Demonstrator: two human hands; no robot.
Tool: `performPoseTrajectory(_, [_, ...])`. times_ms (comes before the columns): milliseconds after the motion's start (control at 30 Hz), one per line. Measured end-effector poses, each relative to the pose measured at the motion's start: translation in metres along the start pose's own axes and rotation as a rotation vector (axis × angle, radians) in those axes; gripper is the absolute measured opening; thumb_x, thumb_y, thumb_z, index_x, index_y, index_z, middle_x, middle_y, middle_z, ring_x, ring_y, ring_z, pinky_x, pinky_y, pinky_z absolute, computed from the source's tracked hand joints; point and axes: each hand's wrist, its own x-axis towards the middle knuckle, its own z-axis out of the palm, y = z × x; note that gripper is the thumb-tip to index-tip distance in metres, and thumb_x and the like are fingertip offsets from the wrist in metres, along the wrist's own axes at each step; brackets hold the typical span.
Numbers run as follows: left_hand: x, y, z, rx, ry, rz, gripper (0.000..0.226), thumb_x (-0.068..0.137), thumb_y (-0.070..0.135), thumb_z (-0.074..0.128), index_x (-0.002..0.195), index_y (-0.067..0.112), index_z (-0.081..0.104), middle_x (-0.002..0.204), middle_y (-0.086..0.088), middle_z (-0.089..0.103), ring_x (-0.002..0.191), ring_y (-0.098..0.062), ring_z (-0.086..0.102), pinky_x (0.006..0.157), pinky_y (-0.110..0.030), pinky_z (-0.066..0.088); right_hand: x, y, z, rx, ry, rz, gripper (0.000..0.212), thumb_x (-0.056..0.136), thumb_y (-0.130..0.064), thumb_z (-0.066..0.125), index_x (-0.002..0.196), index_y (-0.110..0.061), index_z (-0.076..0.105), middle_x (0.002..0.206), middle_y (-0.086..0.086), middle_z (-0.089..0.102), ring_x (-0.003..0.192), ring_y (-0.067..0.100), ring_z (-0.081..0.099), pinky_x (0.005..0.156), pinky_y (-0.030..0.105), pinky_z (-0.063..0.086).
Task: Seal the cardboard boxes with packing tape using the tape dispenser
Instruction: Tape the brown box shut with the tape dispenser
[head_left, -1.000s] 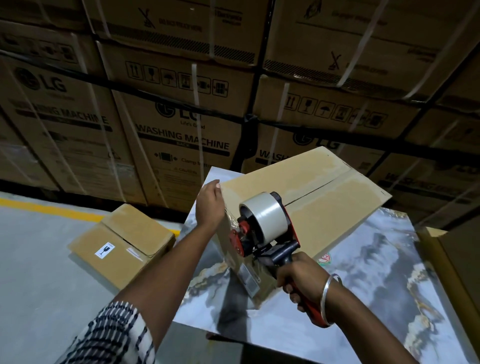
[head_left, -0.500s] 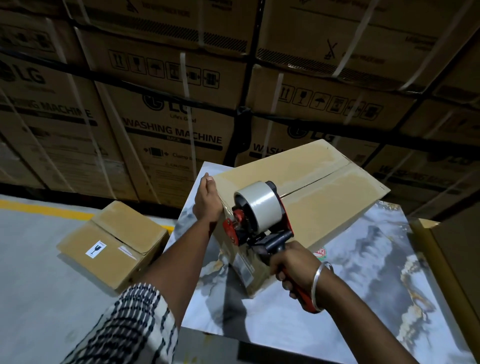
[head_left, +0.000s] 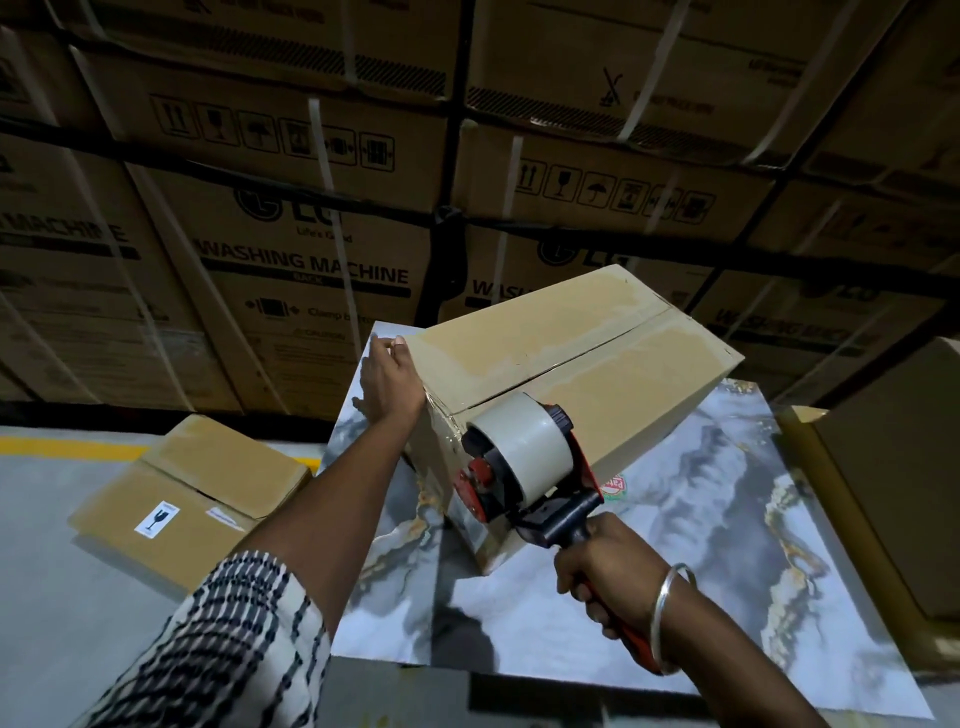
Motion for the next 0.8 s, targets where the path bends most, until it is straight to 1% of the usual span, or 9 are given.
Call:
performPoseTrajectory(33, [-0.004,-0.001,-0.001,-0.002,0.052,0.067,0.054,0.103,0.052,0.028,0.141,0.019,0.047,0.149,-0.008,0.048,0.141,-0.032,0.038,0.109,-0.059,0.033,0.001,0.0,0.001,0.003,0.008,-0.001,0.025,0.07,-0.002,0.059,0.087,-0.011,0.042,0.062,0.007,0.034,0.049,0.019,0.022,0.051,0.027,0.017])
performPoseTrajectory(100, [-0.023,-0.005,-0.006,-0.065,0.079,0.25,0.048,0.106,0.043,0.033,0.142,0.016,0.049,0.153,-0.006,0.044,0.147,-0.025,0.03,0.113,-0.047,0.034,0.001,0.002,0.003,0.014,0.033,-0.001,0.028,0.07,-0.003,0.06,0.092,-0.01,0.046,0.064,0.008,0.035,0.05,0.018,0.024,0.051,0.027,0.018])
performPoseTrajectory(200, [-0.066,-0.022,-0.007,-0.097,-0.066,0.564,0.051,0.104,0.045,0.029,0.141,0.018,0.052,0.158,-0.002,0.038,0.151,-0.018,0.022,0.118,-0.043,0.024,-0.001,0.001,0.005,0.02,0.044,-0.009,0.033,0.06,-0.008,0.061,0.088,-0.011,0.044,0.065,0.008,0.036,0.051,0.018,0.024,0.051,0.027,0.018])
performPoseTrajectory(267, [-0.083,-0.036,-0.003,-0.053,-0.148,0.687,0.058,0.102,0.055,0.024,0.141,0.021,0.051,0.161,0.001,0.032,0.153,-0.018,0.015,0.121,-0.044,0.017,-0.001,-0.001,0.005,0.016,0.036,-0.007,0.036,0.053,-0.011,0.059,0.084,-0.012,0.041,0.062,0.008,0.034,0.051,0.019,0.022,0.052,0.028,0.017])
performPoseTrajectory(400, [-0.083,-0.054,0.001,0.001,-0.243,0.752,0.064,0.09,0.044,0.039,0.151,0.026,0.033,0.167,0.005,0.014,0.155,-0.022,0.003,0.12,-0.058,0.015,0.002,0.001,0.003,0.021,0.024,-0.001,0.033,0.056,-0.008,0.059,0.083,-0.011,0.041,0.061,0.007,0.032,0.05,0.019,0.021,0.053,0.03,0.016])
performPoseTrajectory(500, [-0.072,-0.06,-0.006,0.025,-0.314,0.837,0.076,0.095,0.062,0.035,0.157,0.02,0.021,0.168,0.0,0.006,0.155,-0.026,-0.002,0.119,-0.063,0.016,0.004,0.001,0.004,0.029,0.04,0.011,0.033,0.059,-0.007,0.06,0.088,-0.01,0.045,0.06,0.007,0.035,0.048,0.019,0.024,0.051,0.027,0.018])
performPoseTrajectory(567, [-0.067,-0.061,-0.009,0.02,-0.357,0.844,0.088,0.093,0.077,0.023,0.157,0.017,0.022,0.168,-0.001,0.005,0.155,-0.027,-0.003,0.119,-0.062,0.017,0.006,-0.002,0.006,0.035,0.034,0.004,0.03,0.059,-0.006,0.06,0.082,-0.012,0.041,0.061,0.007,0.034,0.049,0.019,0.022,0.053,0.03,0.016])
performPoseTrajectory(700, [-0.06,-0.05,-0.01,0.131,-0.364,0.785,0.094,0.089,0.081,0.008,0.151,0.014,0.034,0.166,0.0,0.009,0.154,-0.024,0.0,0.11,-0.065,0.032,0.016,-0.01,0.007,0.03,0.036,-0.005,0.025,0.07,0.0,0.058,0.082,-0.012,0.04,0.06,0.007,0.036,0.047,0.02,0.023,0.052,0.029,0.017])
performPoseTrajectory(800, [-0.053,-0.037,-0.018,0.293,-0.44,0.752,0.091,0.087,0.084,0.015,0.154,0.024,0.025,0.167,0.014,-0.002,0.152,-0.01,-0.013,0.113,-0.071,0.019,0.024,-0.02,0.007,0.032,0.051,-0.013,0.024,0.073,0.003,0.056,0.081,-0.012,0.039,0.06,0.007,0.036,0.046,0.019,0.024,0.051,0.028,0.017])
